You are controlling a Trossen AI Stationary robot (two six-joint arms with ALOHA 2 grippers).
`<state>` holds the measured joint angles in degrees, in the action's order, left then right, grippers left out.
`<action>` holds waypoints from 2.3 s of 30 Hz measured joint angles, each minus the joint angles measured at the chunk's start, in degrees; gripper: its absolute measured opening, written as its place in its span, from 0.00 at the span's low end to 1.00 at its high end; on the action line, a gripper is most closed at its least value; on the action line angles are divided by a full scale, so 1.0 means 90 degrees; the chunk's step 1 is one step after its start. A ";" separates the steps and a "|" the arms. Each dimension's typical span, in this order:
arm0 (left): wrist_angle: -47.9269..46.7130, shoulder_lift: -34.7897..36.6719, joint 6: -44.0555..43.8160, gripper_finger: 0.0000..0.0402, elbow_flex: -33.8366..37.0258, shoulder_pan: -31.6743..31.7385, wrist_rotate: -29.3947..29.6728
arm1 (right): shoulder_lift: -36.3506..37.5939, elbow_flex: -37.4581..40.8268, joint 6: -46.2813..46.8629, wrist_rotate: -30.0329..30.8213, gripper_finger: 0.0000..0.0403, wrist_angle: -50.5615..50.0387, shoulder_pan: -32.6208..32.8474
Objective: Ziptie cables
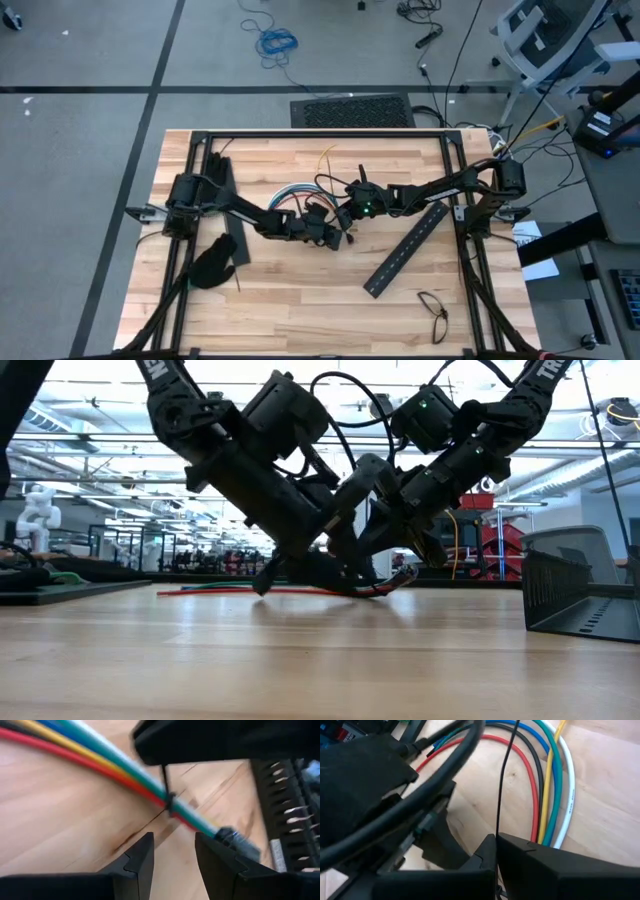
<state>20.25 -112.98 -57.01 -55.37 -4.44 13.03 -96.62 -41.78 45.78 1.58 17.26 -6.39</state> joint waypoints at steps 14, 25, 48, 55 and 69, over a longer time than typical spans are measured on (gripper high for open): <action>-0.0834 0.0015 -0.2639 0.35 0.0046 -0.0772 0.2456 | 0.0000 -0.0002 -0.0153 0.0002 0.00 -0.0003 0.0000; -0.0284 -0.0054 -0.0612 0.35 -0.0061 -0.0693 0.2497 | 0.0000 -0.0001 -0.0239 -0.0032 0.00 -0.0049 0.0002; -0.0075 -0.0008 -0.2103 0.37 0.0048 -0.0121 0.0838 | -0.0002 -0.0002 -0.0295 0.0007 0.00 -0.0283 0.0012; -0.0169 -0.0024 -0.1156 0.45 0.0059 -0.0067 0.0911 | -0.0002 -0.0002 -0.0365 0.0005 0.00 -0.0294 -0.0045; -0.0224 -0.0049 0.1337 0.45 0.0075 -0.0121 0.1005 | -0.0002 -0.0002 -0.0333 0.0000 0.00 -0.0292 -0.0265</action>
<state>18.23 -113.43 -44.98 -54.70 -5.53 22.07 -96.64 -41.80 42.78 1.59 14.63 -8.78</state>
